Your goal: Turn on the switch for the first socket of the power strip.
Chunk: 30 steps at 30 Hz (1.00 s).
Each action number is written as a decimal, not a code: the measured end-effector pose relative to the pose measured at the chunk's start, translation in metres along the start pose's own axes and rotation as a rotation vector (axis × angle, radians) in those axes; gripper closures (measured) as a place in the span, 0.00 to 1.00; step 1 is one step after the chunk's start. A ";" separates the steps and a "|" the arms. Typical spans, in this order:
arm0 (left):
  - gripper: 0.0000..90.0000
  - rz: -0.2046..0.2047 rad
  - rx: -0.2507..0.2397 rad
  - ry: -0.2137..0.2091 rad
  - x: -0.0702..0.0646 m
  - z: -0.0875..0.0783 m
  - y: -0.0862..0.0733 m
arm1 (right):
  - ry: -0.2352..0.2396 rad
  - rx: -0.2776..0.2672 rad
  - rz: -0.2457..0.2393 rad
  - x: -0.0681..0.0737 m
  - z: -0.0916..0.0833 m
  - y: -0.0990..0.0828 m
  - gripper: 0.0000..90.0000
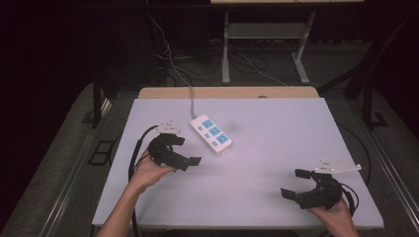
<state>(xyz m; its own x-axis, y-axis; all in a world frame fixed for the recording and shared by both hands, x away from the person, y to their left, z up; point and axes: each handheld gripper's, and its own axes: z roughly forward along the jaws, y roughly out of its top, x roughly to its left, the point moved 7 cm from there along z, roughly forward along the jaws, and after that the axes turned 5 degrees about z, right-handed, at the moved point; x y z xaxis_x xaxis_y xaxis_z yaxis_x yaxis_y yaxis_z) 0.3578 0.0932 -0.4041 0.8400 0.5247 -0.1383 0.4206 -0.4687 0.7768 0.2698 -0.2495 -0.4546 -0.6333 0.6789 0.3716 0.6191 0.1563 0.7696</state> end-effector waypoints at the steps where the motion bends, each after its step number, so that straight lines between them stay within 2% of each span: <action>1: 0.00 0.002 -0.001 0.002 0.002 0.000 0.001 | 0.001 0.000 0.000 0.000 0.000 0.000 0.01; 19: 0.00 0.040 0.056 0.033 0.023 -0.002 0.022 | 0.006 0.010 0.011 0.000 0.000 -0.002 0.01; 30: 0.00 0.041 0.055 0.052 0.040 -0.005 0.039 | 0.006 0.008 0.012 -0.001 0.000 -0.002 0.01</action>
<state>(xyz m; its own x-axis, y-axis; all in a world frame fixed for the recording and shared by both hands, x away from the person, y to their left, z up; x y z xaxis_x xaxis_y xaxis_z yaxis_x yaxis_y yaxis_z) 0.4061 0.0994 -0.3762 0.8385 0.5398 -0.0739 0.4058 -0.5284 0.7457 0.2690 -0.2505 -0.4560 -0.6281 0.6767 0.3841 0.6308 0.1539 0.7605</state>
